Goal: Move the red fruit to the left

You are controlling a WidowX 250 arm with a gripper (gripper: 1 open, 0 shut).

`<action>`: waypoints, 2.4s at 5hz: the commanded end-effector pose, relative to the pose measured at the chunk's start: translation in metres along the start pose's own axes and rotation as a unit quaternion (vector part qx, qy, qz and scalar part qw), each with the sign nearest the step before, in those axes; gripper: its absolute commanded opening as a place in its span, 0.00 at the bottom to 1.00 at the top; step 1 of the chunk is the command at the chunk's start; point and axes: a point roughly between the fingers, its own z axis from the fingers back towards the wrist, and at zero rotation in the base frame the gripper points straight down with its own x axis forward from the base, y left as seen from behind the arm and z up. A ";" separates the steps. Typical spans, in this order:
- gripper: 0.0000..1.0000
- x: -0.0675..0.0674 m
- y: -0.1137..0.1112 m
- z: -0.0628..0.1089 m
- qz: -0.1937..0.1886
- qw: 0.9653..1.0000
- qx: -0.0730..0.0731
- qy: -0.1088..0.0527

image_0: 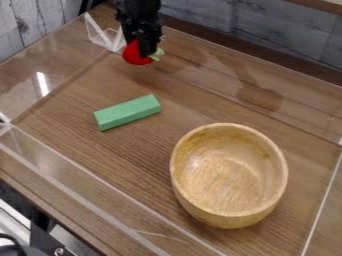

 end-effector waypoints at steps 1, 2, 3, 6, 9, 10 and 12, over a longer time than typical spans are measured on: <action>0.00 -0.001 0.004 0.013 0.037 0.999 0.011 -0.016; 0.00 -0.003 0.000 0.009 0.072 0.997 0.005 -0.013; 0.00 -0.006 0.002 0.005 0.099 0.995 0.002 -0.011; 0.00 -0.007 0.013 -0.001 0.058 0.998 -0.016 -0.009; 0.00 -0.024 0.016 -0.004 0.099 0.995 -0.026 0.005; 0.00 -0.036 0.014 -0.011 0.114 0.993 -0.026 0.010; 0.00 -0.048 0.023 -0.015 0.189 0.982 -0.023 0.017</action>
